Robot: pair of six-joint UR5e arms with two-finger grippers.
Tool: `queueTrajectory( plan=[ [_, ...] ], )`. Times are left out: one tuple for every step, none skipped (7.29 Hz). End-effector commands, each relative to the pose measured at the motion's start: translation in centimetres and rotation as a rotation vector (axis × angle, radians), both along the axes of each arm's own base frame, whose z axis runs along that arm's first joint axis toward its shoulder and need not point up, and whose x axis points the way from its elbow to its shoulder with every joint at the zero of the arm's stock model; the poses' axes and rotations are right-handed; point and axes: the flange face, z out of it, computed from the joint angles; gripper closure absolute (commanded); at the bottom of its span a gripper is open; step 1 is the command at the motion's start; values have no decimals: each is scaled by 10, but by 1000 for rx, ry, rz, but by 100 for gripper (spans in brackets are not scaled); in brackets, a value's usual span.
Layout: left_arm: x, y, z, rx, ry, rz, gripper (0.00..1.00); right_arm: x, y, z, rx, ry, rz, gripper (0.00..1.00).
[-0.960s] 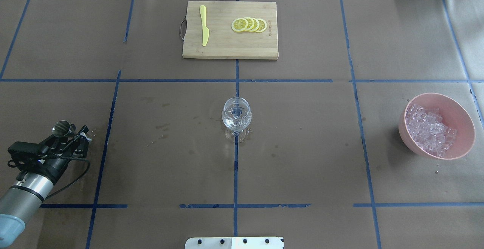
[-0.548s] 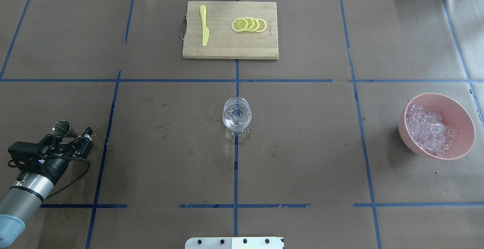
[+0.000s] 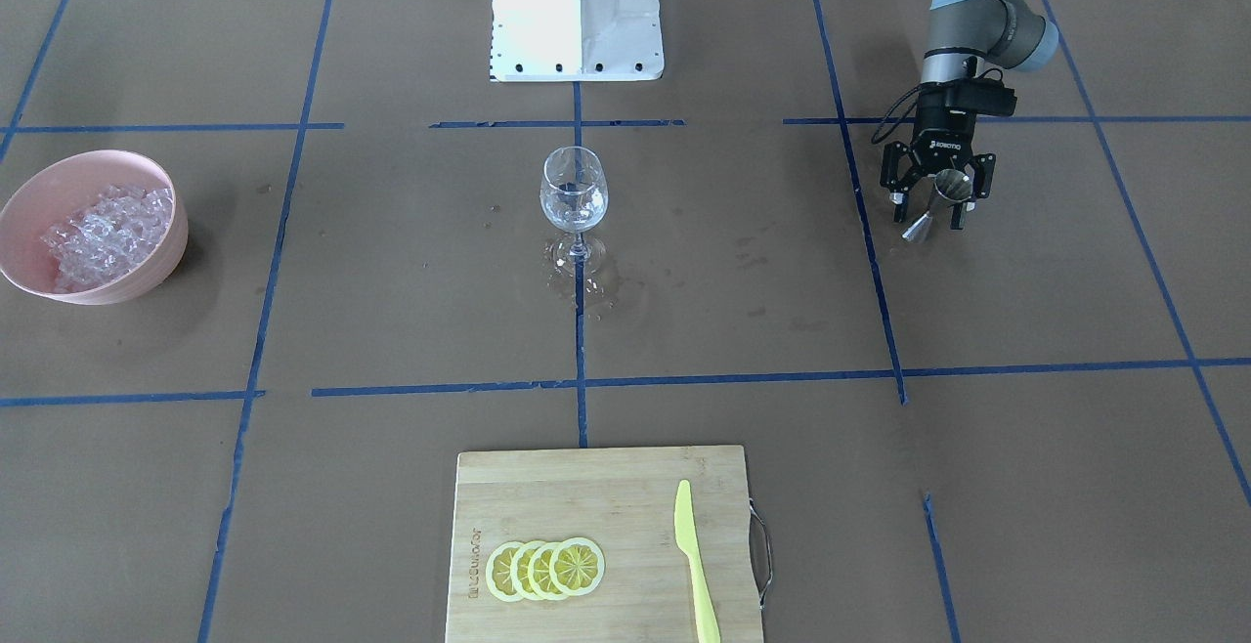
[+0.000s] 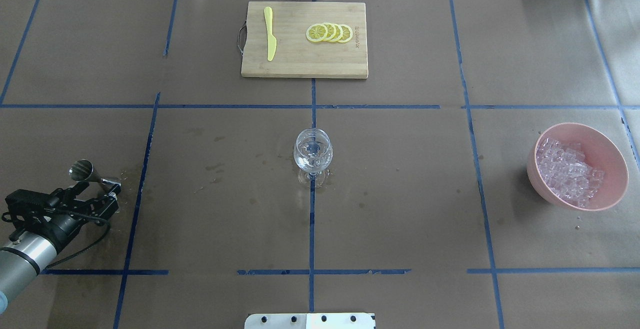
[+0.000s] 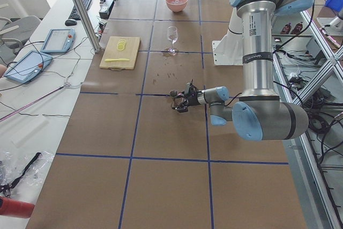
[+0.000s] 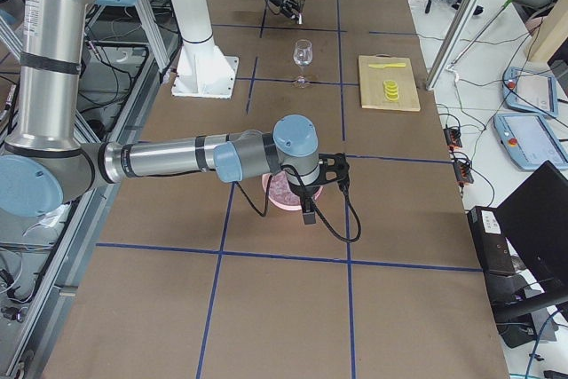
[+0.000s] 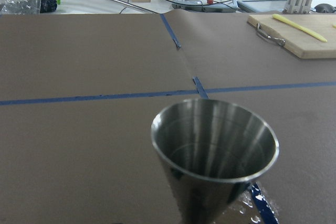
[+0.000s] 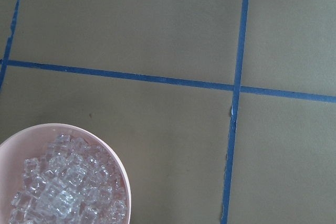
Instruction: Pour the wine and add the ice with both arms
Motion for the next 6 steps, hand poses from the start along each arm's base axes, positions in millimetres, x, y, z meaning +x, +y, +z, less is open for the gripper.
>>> queueTrajectory(
  plan=[
    [-16, 11, -8, -42, 15, 106, 14, 0, 2, -6, 11, -1, 0, 0],
    [-27, 16, -8, -58, -1, 135, 13, 0, 2, -7, 13, -1, 1, 0],
    [-41, 23, -9, -90, -36, 189, 13, 0, 3, -7, 13, -1, 0, 0],
    [-44, 28, -18, -134, -95, 241, 13, 0, 3, -7, 10, -1, 1, 0],
    [-54, 33, -30, -174, -129, 288, 13, 0, 3, -7, 12, -1, 1, 0],
    [-71, 33, -27, -171, -173, 296, 13, 0, 3, -6, 9, 1, 1, 0]
  ],
)
